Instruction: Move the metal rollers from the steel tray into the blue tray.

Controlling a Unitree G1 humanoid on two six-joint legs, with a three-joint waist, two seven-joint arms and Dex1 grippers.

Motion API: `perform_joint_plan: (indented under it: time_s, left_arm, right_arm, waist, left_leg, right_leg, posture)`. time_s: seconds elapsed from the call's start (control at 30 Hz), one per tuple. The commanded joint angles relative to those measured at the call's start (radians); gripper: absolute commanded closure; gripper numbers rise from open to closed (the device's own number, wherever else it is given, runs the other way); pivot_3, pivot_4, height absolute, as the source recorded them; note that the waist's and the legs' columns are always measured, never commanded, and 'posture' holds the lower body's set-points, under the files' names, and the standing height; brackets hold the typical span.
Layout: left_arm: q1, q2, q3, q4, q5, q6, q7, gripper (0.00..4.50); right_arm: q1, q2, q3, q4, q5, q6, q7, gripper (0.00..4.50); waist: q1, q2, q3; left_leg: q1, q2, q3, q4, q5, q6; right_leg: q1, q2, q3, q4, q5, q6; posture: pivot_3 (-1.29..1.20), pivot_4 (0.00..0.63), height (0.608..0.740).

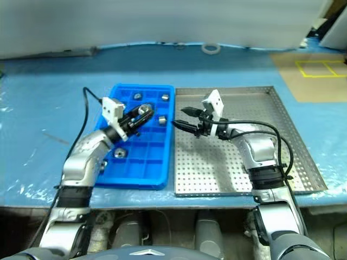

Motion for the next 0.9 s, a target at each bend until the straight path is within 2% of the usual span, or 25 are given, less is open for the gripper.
perform_joint_plan:
  time_s: [0.03, 0.17, 0.3, 0.47, 0.9]
  left_arm:
    - [0.039, 0.025, -0.011, -0.111, -0.027, 0.027, 0.009, 2.79]
    - [0.088, 0.041, -0.048, -0.139, -0.004, 0.037, 0.029, 2.79]
    - [0.095, 0.034, -0.074, -0.134, 0.003, 0.027, 0.055, 2.79]
    - [0.071, 0.057, -0.103, -0.085, 0.037, 0.015, 0.062, 2.79]
    - [0.037, 0.068, -0.121, -0.004, 0.083, 0.015, 0.101, 2.79]
  right_arm:
    - [-0.035, 0.011, 0.015, 0.024, -0.003, -0.049, 0.042, 0.88]
    - [-0.058, 0.024, 0.033, 0.064, -0.015, -0.073, 0.066, 0.88]
    - [-0.067, 0.030, 0.038, 0.087, -0.027, -0.087, 0.072, 0.88]
    - [-0.058, 0.030, 0.035, 0.093, -0.051, -0.107, 0.056, 0.88]
    - [-0.006, 0.020, 0.023, 0.051, -0.062, -0.109, 0.017, 0.88]
  waist:
    - [0.025, 0.000, 0.000]
    - [0.049, 0.000, 0.000]
    - [0.048, 0.000, 0.000]
    - [0.046, 0.000, 0.000]
    - [0.044, 0.000, 0.000]
  left_leg:
    - [0.001, 0.000, 0.000, -0.001, 0.001, -0.001]
    - [0.004, 0.004, 0.001, -0.007, 0.003, -0.009]
    - [0.008, 0.007, 0.001, -0.011, 0.006, -0.018]
    - [0.014, 0.009, 0.001, -0.026, 0.014, -0.027]
    - [0.011, 0.019, 0.001, -0.027, 0.019, -0.032]
  right_leg:
    - [0.000, 0.000, 0.000, 0.000, 0.000, 0.000]
    - [0.000, 0.005, 0.001, 0.000, 0.001, -0.001]
    - [0.000, 0.013, 0.002, 0.000, 0.002, -0.003]
    - [-0.002, 0.015, 0.003, 0.000, 0.003, -0.006]
    - [-0.009, 0.028, 0.005, 0.001, 0.005, -0.012]
  posture:
    - [-0.04, 0.150, 0.740]
    - [-0.02, 0.150, 0.740]
    - [-0.02, 0.150, 0.740]
    - [-0.04, 0.150, 0.740]
    - [-0.09, 0.150, 0.740]
